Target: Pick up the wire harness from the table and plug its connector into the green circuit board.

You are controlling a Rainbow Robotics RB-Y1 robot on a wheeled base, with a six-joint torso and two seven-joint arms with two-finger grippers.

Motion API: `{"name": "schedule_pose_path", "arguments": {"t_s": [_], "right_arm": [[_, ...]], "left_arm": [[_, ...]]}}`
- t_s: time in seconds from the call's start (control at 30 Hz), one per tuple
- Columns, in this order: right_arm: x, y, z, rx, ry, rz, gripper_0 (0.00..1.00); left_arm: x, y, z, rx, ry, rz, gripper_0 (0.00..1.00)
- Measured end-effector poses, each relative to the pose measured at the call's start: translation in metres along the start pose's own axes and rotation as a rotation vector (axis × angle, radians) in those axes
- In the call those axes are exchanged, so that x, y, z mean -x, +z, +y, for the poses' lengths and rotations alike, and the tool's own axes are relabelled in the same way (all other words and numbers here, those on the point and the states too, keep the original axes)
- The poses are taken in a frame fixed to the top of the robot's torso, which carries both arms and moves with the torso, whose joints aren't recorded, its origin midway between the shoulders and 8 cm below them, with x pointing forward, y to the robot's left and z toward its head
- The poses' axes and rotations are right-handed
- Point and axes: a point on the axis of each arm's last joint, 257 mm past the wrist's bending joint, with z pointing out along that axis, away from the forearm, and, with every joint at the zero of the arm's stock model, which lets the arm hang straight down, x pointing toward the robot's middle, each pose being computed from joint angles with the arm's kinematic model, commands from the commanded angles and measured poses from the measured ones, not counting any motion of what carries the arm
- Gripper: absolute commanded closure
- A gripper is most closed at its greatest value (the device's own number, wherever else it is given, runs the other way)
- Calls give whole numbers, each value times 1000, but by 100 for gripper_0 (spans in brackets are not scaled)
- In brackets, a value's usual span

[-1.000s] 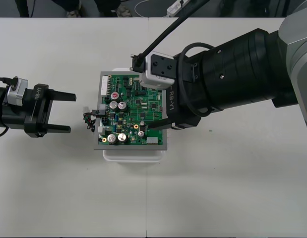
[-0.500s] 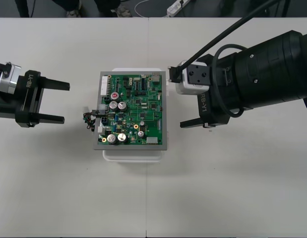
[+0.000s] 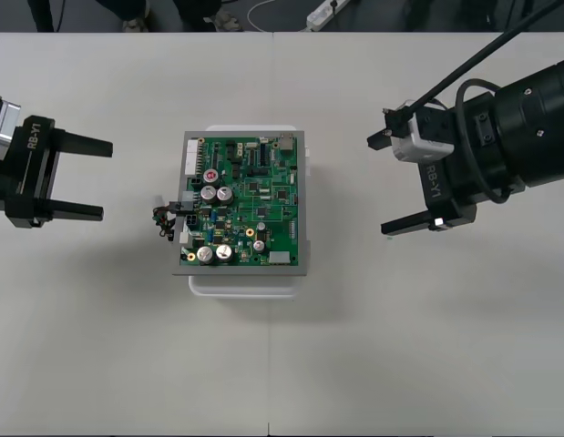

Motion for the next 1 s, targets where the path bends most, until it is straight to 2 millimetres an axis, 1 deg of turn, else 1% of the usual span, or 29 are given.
{"name": "schedule_pose_path", "arguments": {"t_s": [0.13,0.3,0.4,0.47,0.6,0.73,0.9,1.0], "right_arm": [[-11,-8,-5,5,-111,-8,1],[-31,-22,-11,-13,-72,14,1],[-41,-29,-14,-33,-55,22,1],[-48,-33,-16,-44,-57,24,1],[-62,-37,-16,-54,-26,26,1],[-73,-39,-12,-58,11,30,1],[-80,-47,-6,-71,39,12,1],[-83,-51,-5,-82,19,5,1]], "left_arm": [[9,0,-6,-7,22,4,20],[15,-2,-10,-3,-21,31,20],[16,-4,-10,6,-72,52,20],[16,-4,-10,10,-76,72,20],[19,-4,-10,16,-19,118,20],[24,-4,-14,20,46,164,20],[31,-5,-17,26,97,187,20],[35,-6,-16,33,104,188,20]]}}
